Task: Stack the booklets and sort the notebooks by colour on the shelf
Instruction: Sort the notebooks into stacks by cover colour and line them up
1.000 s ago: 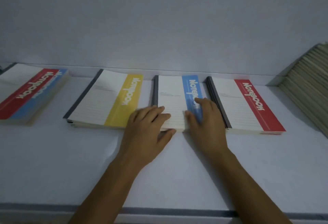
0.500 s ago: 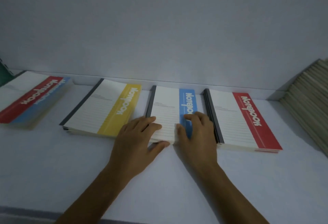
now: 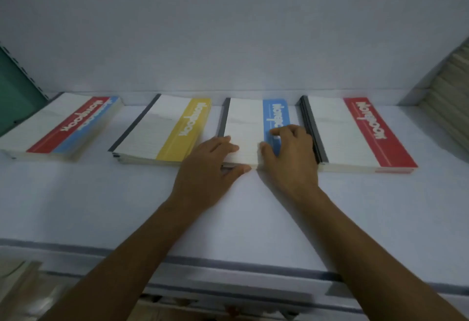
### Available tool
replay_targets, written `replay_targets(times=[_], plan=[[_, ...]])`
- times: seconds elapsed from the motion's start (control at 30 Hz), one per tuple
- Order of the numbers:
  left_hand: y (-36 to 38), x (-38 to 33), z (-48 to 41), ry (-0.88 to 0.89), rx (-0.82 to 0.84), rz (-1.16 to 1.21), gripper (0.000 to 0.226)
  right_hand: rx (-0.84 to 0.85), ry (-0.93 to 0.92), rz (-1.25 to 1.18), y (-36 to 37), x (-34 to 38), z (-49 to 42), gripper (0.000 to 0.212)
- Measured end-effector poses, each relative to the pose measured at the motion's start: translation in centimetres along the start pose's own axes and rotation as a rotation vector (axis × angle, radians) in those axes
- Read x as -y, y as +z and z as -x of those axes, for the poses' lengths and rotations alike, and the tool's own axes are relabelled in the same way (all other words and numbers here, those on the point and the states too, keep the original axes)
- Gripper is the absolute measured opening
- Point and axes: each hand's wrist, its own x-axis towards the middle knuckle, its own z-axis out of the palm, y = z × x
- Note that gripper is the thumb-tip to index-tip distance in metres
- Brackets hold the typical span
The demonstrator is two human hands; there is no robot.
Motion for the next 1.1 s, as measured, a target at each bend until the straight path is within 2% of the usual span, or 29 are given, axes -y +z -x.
replay_targets(times=[0.13, 0.27, 0.37, 0.47, 0.63, 0.73, 0.83, 0.93, 1.0, 1.1], plan=[[0.1, 0.2, 0.2, -0.006, 0.015, -0.038, 0.041, 0.011, 0.009, 0.017, 0.3, -0.4, 0.1, 0.032], [0.0, 0.3, 0.1, 0.108, -0.025, -0.101, 0.039, 0.006, 0.015, 0.073, 0.4, 0.0, 0.3, 0.031], [-0.2, 0.5, 0.1, 0.187, -0.058, -0.05, 0.033, 0.001, -0.02, 0.125, 0.3, 0.3, 0.4, 0.034], [-0.8, -0.2, 0.5, 0.265, -0.128, 0.034, 0.023, -0.079, -0.028, 0.174, -0.1, 1.2, 0.6, 0.034], [-4.9, 2.7, 2.1, 0.231, -0.21, 0.133, 0.018, -0.226, -0.166, 0.044, 2.4, 8.4, 1.8, 0.026], [-8.7, 8.6, 4.6, 0.124, -0.252, 0.176, 0.023, -0.161, -0.206, -0.023, 6.7, 14.4, 3.3, 0.023], [-13.8, 16.1, 6.5, 0.028, -0.344, 0.108, 0.032, -0.039, -0.238, -0.093, 11.4, 20.1, 5.0, 0.024], [-18.3, 24.2, 6.4, -0.056, -0.38, 0.076, 0.034, 0.023, -0.189, -0.157, 15.8, 24.5, 6.0, 0.025], [-20.6, 29.3, 5.6, -0.184, -0.33, 0.057, 0.035, 0.048, -0.096, -0.229, 18.5, 27.1, 5.8, 0.026], [-20.7, 33.9, 5.1, -0.502, -0.156, 0.101, 0.05, 0.094, 0.057, -0.263, 21.1, 28.5, 5.1, 0.037]])
